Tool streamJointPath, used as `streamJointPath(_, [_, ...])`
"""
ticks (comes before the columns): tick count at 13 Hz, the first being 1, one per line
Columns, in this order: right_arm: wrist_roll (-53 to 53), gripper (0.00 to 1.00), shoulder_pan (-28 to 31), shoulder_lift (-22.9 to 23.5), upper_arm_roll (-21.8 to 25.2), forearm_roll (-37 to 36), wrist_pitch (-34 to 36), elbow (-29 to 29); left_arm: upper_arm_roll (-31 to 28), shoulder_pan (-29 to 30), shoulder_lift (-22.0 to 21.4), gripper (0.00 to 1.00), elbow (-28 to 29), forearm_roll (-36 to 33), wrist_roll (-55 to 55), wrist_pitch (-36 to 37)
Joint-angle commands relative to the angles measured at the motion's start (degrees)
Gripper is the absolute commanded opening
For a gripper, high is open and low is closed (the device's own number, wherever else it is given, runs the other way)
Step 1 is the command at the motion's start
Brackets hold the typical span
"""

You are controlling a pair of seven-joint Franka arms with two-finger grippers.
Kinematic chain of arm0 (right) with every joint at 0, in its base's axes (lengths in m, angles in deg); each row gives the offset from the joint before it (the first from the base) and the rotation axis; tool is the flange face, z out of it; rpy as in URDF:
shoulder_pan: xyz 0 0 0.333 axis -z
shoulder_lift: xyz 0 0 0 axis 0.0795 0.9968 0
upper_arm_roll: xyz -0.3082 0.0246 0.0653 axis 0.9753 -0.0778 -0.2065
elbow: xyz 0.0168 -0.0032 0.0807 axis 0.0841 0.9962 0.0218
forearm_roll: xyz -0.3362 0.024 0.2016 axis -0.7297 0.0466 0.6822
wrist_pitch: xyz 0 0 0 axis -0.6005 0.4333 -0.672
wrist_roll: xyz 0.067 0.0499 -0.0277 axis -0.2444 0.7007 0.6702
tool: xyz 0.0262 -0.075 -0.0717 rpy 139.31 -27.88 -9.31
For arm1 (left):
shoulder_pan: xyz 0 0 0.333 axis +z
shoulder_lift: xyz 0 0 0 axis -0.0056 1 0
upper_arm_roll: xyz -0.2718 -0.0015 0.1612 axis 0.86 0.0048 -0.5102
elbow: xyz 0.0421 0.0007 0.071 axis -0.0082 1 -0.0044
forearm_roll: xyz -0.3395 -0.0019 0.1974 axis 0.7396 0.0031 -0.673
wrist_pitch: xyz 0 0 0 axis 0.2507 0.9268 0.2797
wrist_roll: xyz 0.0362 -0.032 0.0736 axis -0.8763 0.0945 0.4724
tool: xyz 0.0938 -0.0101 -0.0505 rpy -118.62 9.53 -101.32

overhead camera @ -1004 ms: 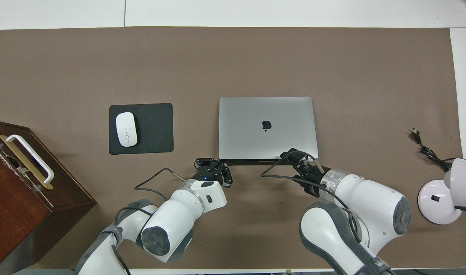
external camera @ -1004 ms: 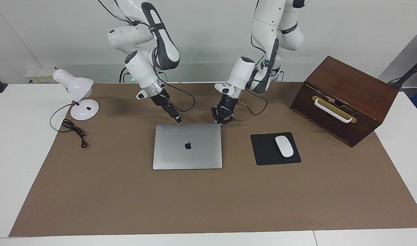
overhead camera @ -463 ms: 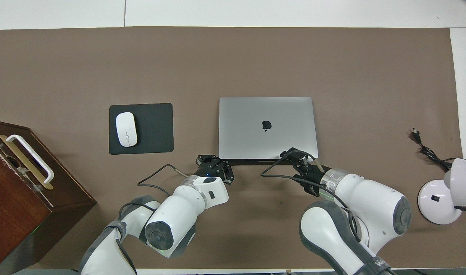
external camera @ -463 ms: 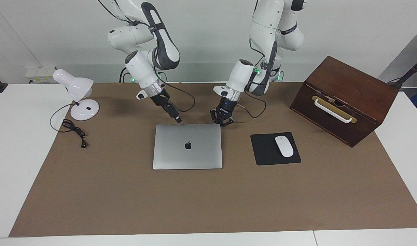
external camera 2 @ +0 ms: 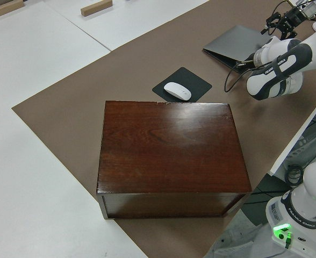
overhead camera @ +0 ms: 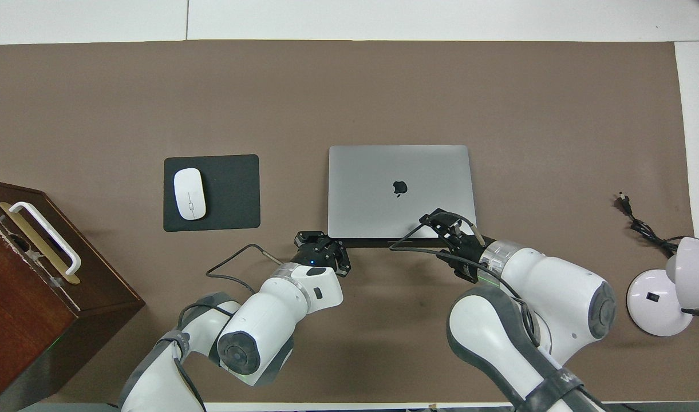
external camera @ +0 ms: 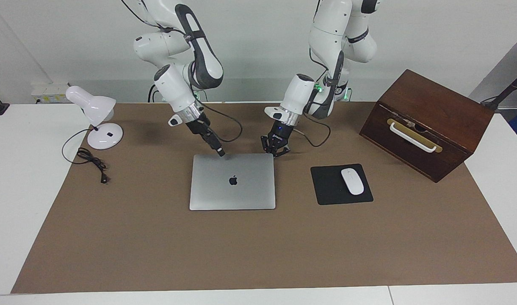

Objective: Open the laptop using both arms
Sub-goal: 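Hold the laptop base with the left gripper and grip the lid edge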

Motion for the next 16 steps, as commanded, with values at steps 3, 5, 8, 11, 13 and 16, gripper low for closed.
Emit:
streamJointPath(3, [2.9, 1.0, 1.1, 3.8, -0.4, 1.1, -1.2, -2.6, -0.8, -0.3, 2.2, 0.0, -0.9, 0.4, -2.8, -1.2])
streamJointPath(5, [3.2, 1.0, 1.5, 5.6, -0.4, 1.1, -1.5, -4.6, -0.8, -0.3, 2.3, 0.0, -0.9, 0.4, -2.8, -1.2])
streamJointPath(8, [3.3, 1.0, 1.5, 6.8, -0.4, 1.2, -1.6, -6.1, -0.8, -0.3, 2.3, 0.0, -0.9, 0.4, -2.9, -1.2])
streamJointPath(11, [3.5, 1.0, 1.5, 7.1, -0.5, 1.1, -2.4, -6.6, -0.8, -0.3, 2.5, 0.0, -0.9, 0.4, -2.9, -1.2])
streamJointPath(13, [3.4, 1.0, 1.5, 7.7, -0.5, 1.2, -2.4, -7.8, -0.8, -0.3, 2.8, 0.0, -0.9, 0.4, -2.9, -1.2])
streamJointPath(16, [3.3, 1.0, 1.2, 8.5, -0.6, 1.7, -2.7, -9.8, -0.8, -0.3, 2.8, 0.0, -0.9, 0.4, -2.9, -1.3])
